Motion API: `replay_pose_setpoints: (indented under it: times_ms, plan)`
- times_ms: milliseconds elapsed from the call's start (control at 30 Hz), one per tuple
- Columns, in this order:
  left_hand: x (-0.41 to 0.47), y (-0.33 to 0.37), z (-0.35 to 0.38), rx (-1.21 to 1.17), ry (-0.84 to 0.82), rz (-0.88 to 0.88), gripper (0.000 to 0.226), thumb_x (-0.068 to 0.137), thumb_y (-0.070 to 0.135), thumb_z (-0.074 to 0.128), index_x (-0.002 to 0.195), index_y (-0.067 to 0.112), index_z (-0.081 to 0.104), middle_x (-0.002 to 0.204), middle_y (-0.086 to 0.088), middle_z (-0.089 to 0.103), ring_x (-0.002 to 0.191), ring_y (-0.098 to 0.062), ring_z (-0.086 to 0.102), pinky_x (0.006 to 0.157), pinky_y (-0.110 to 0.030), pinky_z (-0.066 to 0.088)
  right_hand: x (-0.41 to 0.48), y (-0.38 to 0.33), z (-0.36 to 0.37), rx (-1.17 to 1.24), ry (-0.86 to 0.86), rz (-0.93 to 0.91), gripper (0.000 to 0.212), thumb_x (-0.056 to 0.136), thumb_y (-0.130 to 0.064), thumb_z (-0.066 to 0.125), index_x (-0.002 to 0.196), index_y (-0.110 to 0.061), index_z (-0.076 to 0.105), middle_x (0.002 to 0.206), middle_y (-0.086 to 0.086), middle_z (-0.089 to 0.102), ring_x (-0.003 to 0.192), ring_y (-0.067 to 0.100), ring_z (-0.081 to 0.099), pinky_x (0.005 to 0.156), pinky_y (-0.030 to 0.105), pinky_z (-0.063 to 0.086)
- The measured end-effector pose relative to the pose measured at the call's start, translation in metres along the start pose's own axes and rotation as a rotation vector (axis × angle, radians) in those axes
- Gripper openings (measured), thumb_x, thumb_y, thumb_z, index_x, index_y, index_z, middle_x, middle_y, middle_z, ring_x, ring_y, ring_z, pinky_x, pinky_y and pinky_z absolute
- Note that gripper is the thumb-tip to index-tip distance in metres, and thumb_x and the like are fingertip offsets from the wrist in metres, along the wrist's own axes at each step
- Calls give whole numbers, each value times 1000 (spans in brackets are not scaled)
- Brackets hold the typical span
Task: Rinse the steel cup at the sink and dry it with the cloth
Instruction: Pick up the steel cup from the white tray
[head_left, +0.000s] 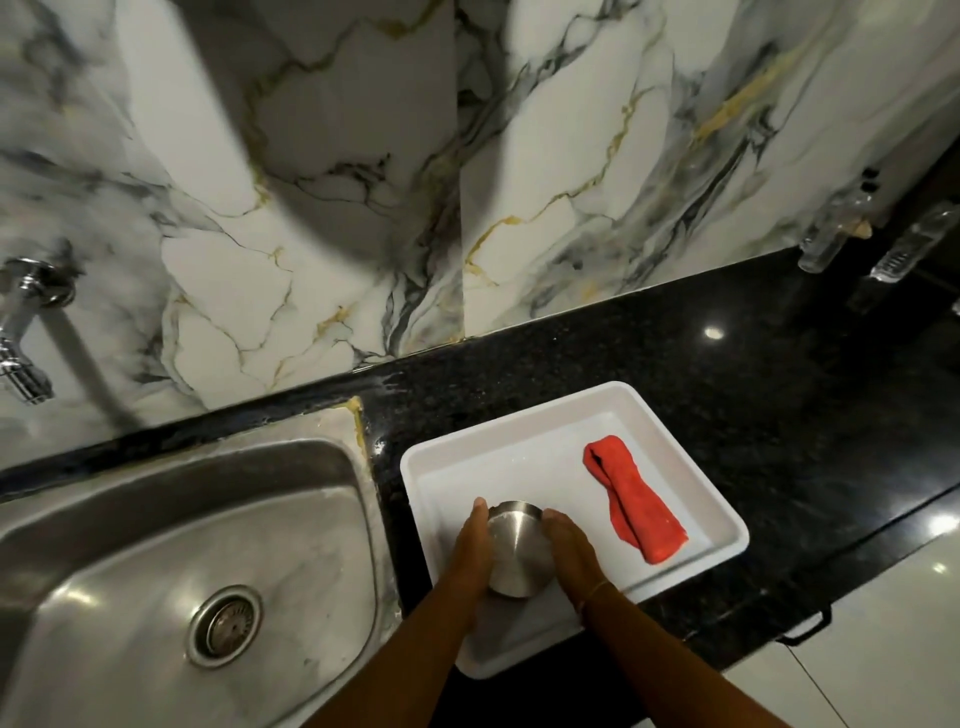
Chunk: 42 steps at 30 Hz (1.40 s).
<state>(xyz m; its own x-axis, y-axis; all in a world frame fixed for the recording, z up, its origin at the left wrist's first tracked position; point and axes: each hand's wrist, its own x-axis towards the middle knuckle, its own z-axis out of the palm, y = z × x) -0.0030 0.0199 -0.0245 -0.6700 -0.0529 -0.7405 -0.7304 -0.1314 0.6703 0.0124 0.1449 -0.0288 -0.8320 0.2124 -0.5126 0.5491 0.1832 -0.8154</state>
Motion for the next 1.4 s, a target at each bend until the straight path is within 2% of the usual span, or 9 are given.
replay_pose_setpoints:
  times_ms: [200,367,467,567,633,733,900,1133,1400]
  plan:
    - [-17,26,-14,-71,-112,19,70,99,58,31,112,2,73,113,-24,74,107,-36,69,99,-45,53,-12,-28,-5,72,13,-87,36,104,-5,40,78,-18,60,94,12,60,95,27,52,88,40,42]
    - [-35,47,-38,-124,-226,39,75,98,61,31,50,23,74,57,8,75,56,-5,73,44,-15,52,-34,-57,3,262,41,-62,31,97,-11,47,69,-19,58,80,5,57,82,21,52,76,38,42]
    - [-50,64,-60,-50,-194,115,57,97,62,31,79,26,70,72,12,73,62,-1,69,59,-21,53,-46,-69,12,446,34,-4,25,93,-10,50,83,-6,72,82,9,63,73,19,56,64,31,44]
    - [-67,77,-94,-2,-205,164,66,95,66,28,143,25,44,145,2,55,129,-12,55,111,-34,38,-55,-79,23,536,14,28,21,93,-4,58,99,-2,78,87,8,76,72,17,68,61,30,55]
    - [-79,86,-118,5,-234,145,82,94,68,26,156,14,25,164,-5,30,150,-23,27,125,-44,16,-59,-83,33,633,-54,58,16,93,-3,63,103,-5,76,87,7,78,72,18,69,62,33,59]
    - [-91,94,-155,-52,-255,149,85,95,67,24,153,6,30,161,-15,34,148,-28,32,124,-48,20,-68,-89,60,830,-268,170,30,96,-12,62,121,4,65,96,13,77,90,24,70,79,45,66]
    - [-104,96,-208,-208,-258,184,85,94,66,27,142,0,47,150,-20,49,136,-27,49,115,-45,39,-85,-99,114,994,-518,290,52,92,-33,66,131,1,62,134,26,64,128,39,58,114,56,43]
    - [-123,100,-258,-357,-198,261,82,95,64,30,158,14,11,160,-17,35,145,-31,38,119,-47,27,-95,-106,172,970,-706,342,59,80,-50,67,125,-11,70,123,24,71,117,44,61,106,65,44]
    - [-116,109,-319,-466,-163,317,84,94,64,33,158,14,9,160,-19,34,150,-32,26,126,-48,11,-92,-117,227,973,-923,432,65,74,-50,76,118,-2,72,133,35,61,121,58,56,105,77,36]
